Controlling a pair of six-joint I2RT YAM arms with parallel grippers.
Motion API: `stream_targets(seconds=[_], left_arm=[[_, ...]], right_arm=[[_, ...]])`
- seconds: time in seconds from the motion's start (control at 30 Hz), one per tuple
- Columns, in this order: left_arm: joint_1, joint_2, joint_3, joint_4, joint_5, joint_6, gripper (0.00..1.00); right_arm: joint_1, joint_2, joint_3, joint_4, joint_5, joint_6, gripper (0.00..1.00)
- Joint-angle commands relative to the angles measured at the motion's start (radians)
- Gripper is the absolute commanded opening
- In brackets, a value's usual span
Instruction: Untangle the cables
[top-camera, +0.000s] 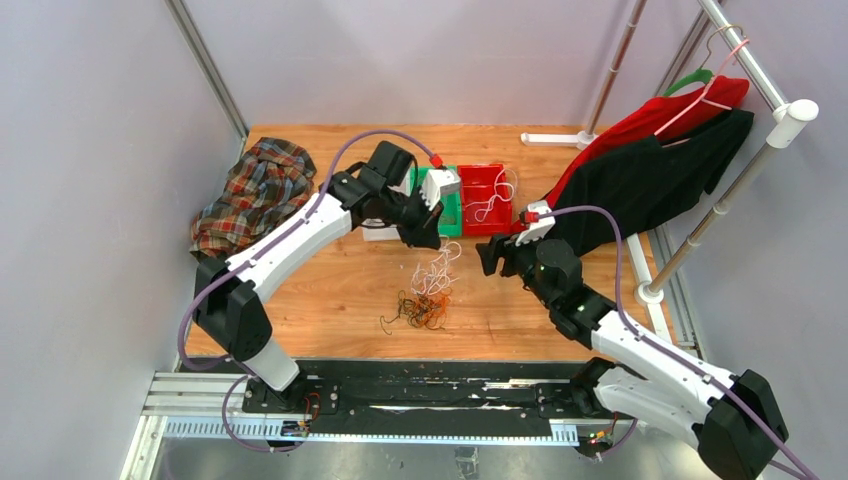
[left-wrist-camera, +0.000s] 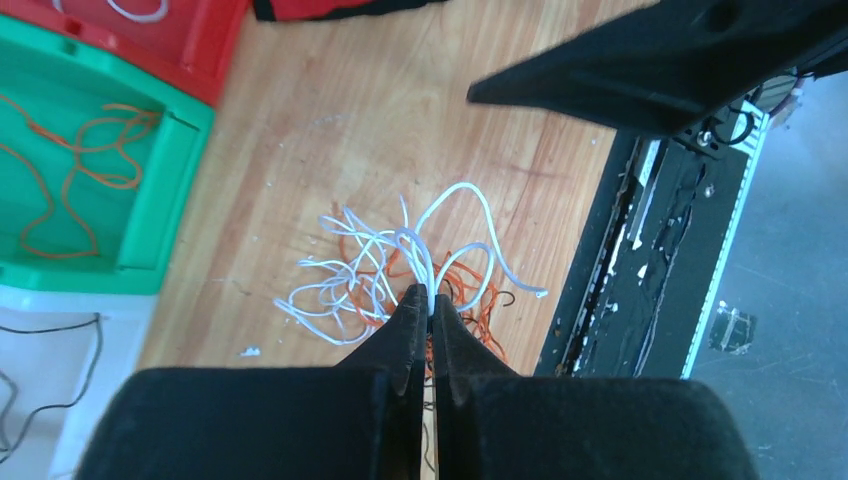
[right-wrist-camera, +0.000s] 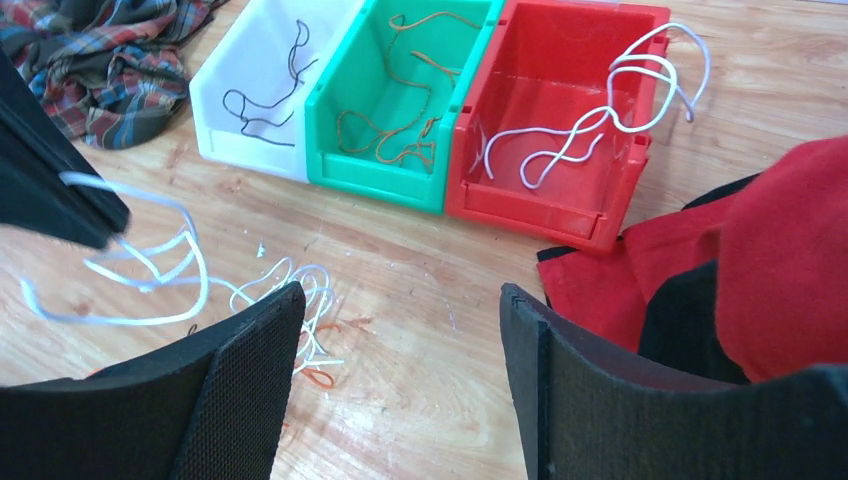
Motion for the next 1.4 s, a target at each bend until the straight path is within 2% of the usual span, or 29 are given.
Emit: stream_targets(seconds=[0.0,0.2,0.47,0.57,0.8,1.07,1.37], left_arm=[[0.007,-0.019,0.097,-0.133,-0.021,0.034,0.01],[0.017,-0.074,0.107,-0.146,-0.045,0.03,0.01],[0.019,-0.112,0.197,-0.211,-0.07,0.068,0.01],[0.019,-0.135,0.219,-0.215,-0.076,0.082,0.01],[0.019,-0.164,0.283,-0.27,-0.103,0.123,0.0],[0.019,-0.194,0.414,-0.367,-0.053,0.107,0.0],[0.019,-0.28,0.565,-0.405,-0.011,0.088,0.0]], right_arm=[[-0.013,0.014,0.027,0.023,-0.098,-0.071,0.72],[-0.013,0.034,0.038,0.052,-0.188,-0.091,0.73],[-0.008,0.11,0.014,0.229,-0.347,0.0,0.74],[0.03,0.156,0.056,0.251,-0.374,-0.028,0.74],[0.163,0.251,0.182,0.256,-0.335,-0.113,0.74],[0.205,0.446,0.285,0.324,-0.25,-0.15,0.68],[0.223,0.606,0.303,0.437,-0.209,-0.131,0.62]])
